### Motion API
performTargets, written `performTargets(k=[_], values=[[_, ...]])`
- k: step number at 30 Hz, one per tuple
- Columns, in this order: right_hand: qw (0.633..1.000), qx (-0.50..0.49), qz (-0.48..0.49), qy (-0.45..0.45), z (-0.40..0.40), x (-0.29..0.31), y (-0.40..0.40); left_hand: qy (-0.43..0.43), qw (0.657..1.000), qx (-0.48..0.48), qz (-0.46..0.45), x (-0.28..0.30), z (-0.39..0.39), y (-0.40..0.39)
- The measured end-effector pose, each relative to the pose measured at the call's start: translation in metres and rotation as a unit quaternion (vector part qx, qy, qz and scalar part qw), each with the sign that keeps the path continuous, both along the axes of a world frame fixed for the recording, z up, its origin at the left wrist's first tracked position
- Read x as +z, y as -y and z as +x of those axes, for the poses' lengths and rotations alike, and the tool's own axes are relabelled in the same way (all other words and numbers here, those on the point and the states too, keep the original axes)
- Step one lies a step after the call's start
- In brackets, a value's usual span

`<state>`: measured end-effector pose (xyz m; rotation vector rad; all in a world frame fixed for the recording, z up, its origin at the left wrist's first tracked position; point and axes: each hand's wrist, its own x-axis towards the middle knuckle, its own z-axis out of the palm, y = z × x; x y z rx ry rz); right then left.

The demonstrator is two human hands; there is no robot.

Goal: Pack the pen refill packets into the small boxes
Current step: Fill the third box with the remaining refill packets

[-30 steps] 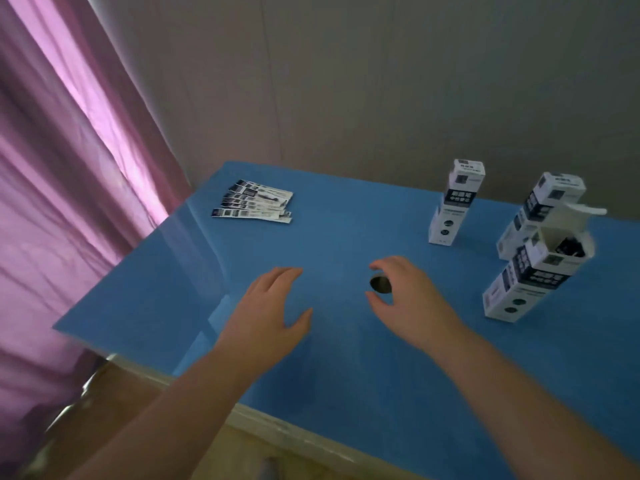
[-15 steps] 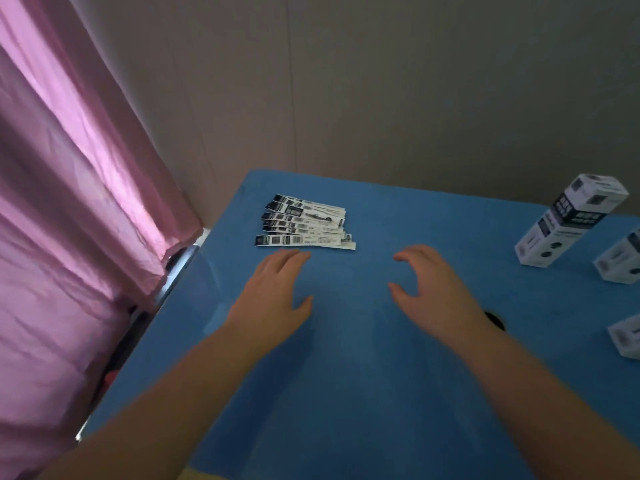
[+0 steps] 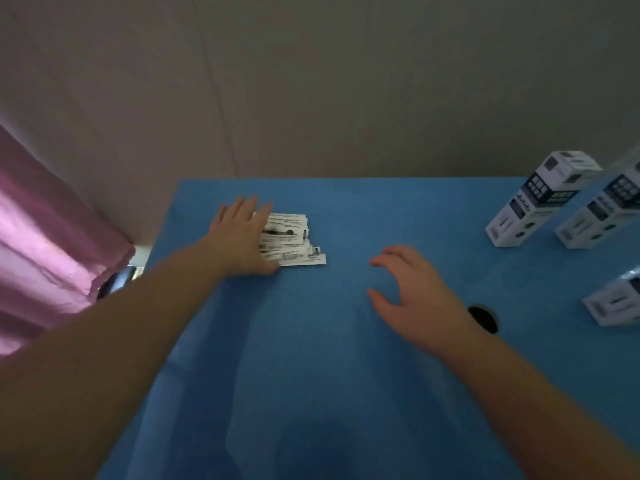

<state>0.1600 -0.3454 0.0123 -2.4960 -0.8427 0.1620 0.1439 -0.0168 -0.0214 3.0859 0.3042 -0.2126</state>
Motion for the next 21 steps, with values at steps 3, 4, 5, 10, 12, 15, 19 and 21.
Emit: performTargets(k=[3, 4, 5, 10, 12, 15, 19, 21], values=[[1.0, -0.009, 0.003, 0.005, 0.004, 0.002, 0.0, -0.081, 0.995, -0.055, 0.031, 0.007, 0.022, -0.013], [1.0, -0.012, 0.003, 0.003, 0.005, 0.002, 0.001, -0.087, 0.993, -0.071, 0.032, 0.008, 0.028, -0.014], [1.0, -0.016, 0.002, 0.001, 0.006, 0.002, 0.002, -0.08, 0.993, -0.085, 0.031, 0.009, 0.032, -0.014], [1.0, -0.028, 0.004, -0.005, 0.008, -0.002, 0.0, -0.048, 0.993, -0.106, 0.036, 0.011, 0.039, -0.007], [1.0, -0.025, -0.002, -0.006, 0.008, -0.003, -0.001, -0.044, 0.994, -0.094, 0.044, 0.007, 0.037, -0.002], [1.0, -0.019, 0.001, -0.005, 0.007, -0.002, 0.001, -0.054, 0.995, -0.064, 0.054, 0.0, 0.034, 0.006], [1.0, -0.016, 0.003, -0.003, 0.003, 0.006, 0.008, -0.069, 0.996, -0.02, 0.043, -0.002, 0.026, 0.01], [1.0, -0.017, 0.004, 0.0, 0.0, 0.009, 0.013, -0.059, 0.998, -0.006, 0.025, -0.004, 0.016, 0.013]])
